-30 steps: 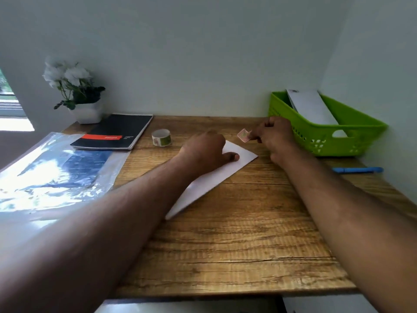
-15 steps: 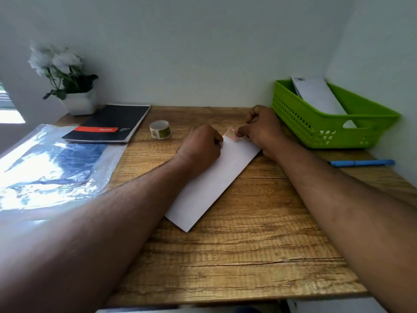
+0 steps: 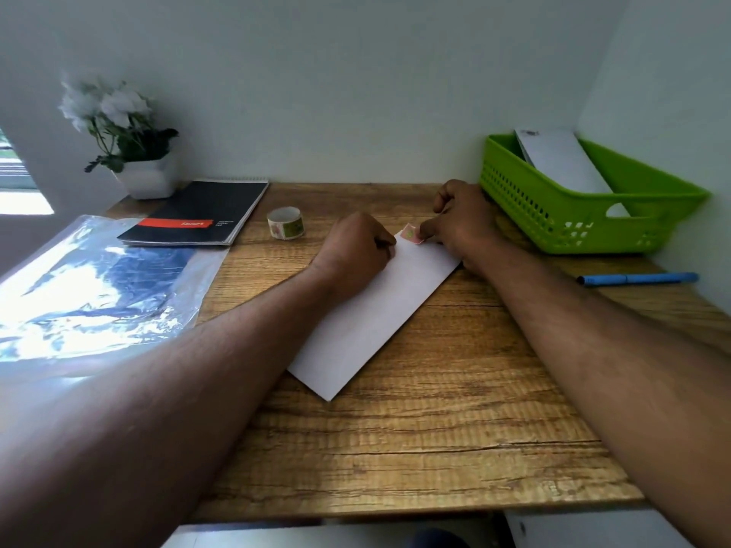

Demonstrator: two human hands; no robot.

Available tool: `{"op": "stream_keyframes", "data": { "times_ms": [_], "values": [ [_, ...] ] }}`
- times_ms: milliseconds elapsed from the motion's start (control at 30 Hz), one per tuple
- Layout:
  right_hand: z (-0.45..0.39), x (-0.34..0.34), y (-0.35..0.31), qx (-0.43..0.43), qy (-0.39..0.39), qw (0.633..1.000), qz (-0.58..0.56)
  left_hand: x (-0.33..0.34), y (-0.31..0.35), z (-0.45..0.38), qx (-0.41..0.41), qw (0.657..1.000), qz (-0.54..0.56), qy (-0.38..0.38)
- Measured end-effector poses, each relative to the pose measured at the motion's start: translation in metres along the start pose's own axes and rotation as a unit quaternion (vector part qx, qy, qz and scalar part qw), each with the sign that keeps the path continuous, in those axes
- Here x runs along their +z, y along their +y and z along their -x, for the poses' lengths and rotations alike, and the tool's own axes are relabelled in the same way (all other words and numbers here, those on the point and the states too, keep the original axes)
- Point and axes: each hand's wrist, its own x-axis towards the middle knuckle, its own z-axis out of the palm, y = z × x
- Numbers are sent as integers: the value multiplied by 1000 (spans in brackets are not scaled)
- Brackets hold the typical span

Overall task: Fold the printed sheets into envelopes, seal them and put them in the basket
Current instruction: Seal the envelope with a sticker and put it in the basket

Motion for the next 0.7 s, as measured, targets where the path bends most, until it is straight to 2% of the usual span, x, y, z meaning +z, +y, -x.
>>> {"op": "stream_keyframes", "data": {
  "times_ms": [233,333,467,700],
  "values": [
    [2,4,-1,-17,8,999,40,-5,1,-8,-79,992,72,-64],
    [2,6,-1,-12,12,998,56,-7,3,-9,-84,989,94,-71],
    [1,9,-1,-15,14,996,85,1,1,-10,-64,997,37,-38],
    [-1,10,2,-26,-1,994,102,5,4,-9,-43,998,-32,-46]
  ]
}}
